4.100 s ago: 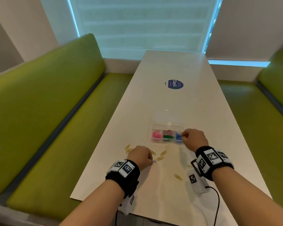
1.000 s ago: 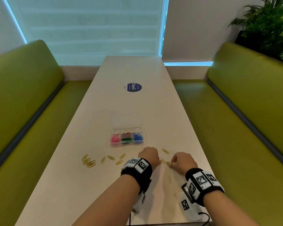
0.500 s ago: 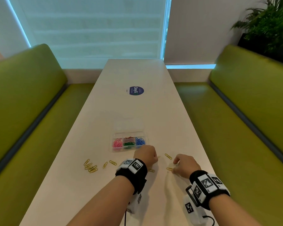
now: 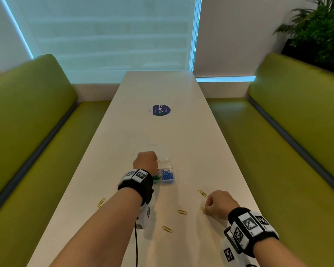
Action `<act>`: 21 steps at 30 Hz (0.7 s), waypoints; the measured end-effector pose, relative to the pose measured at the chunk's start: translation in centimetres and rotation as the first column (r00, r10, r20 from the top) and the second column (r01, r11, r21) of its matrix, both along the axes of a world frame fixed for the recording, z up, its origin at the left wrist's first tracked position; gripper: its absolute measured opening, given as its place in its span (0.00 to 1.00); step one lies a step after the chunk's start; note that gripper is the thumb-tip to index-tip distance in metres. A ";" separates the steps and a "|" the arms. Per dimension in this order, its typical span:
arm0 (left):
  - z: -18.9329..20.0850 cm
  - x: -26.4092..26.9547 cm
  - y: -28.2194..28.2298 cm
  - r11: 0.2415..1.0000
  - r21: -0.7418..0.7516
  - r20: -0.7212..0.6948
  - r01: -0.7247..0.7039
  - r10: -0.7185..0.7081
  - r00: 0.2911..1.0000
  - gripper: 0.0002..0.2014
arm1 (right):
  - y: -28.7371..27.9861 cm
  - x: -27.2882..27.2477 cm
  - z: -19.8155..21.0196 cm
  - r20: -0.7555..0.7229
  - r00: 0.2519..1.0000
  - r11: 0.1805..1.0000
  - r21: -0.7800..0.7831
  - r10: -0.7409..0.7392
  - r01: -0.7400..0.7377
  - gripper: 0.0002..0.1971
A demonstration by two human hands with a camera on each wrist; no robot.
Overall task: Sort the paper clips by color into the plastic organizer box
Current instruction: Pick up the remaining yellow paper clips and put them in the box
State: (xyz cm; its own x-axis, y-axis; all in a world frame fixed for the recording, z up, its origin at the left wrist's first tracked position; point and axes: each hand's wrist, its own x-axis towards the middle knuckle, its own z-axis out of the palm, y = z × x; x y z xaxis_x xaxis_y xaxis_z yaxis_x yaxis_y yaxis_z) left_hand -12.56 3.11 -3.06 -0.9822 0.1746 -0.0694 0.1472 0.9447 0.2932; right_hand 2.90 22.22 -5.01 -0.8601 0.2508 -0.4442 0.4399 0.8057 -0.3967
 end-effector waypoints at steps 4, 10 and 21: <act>-0.4 -1.0 -0.2 1.000 -0.020 0.018 -0.013 0.014 1.000 0.16 | 0.3 -0.1 -0.2 0.003 1.000 1.000 -0.019 0.001 -0.001 0.11; -0.9 -1.2 -0.3 0.999 0.034 0.027 -0.039 0.038 0.999 0.17 | 0.2 -1.1 0.2 0.019 0.999 0.999 -0.009 0.035 -0.035 0.08; 0.2 -1.2 -3.4 0.978 0.177 -0.059 -0.109 0.121 0.991 0.15 | -3.5 -9.3 2.4 -0.259 0.962 0.995 -0.007 0.091 -0.096 0.10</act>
State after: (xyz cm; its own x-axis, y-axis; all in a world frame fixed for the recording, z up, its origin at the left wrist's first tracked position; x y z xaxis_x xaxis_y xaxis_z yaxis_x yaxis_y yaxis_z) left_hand -13.75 -0.32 -2.85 -0.9978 0.0634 0.0210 0.0661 0.8922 0.4468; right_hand -6.39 18.72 -2.65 -0.9654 0.1574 -0.2078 0.2434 0.8294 -0.5028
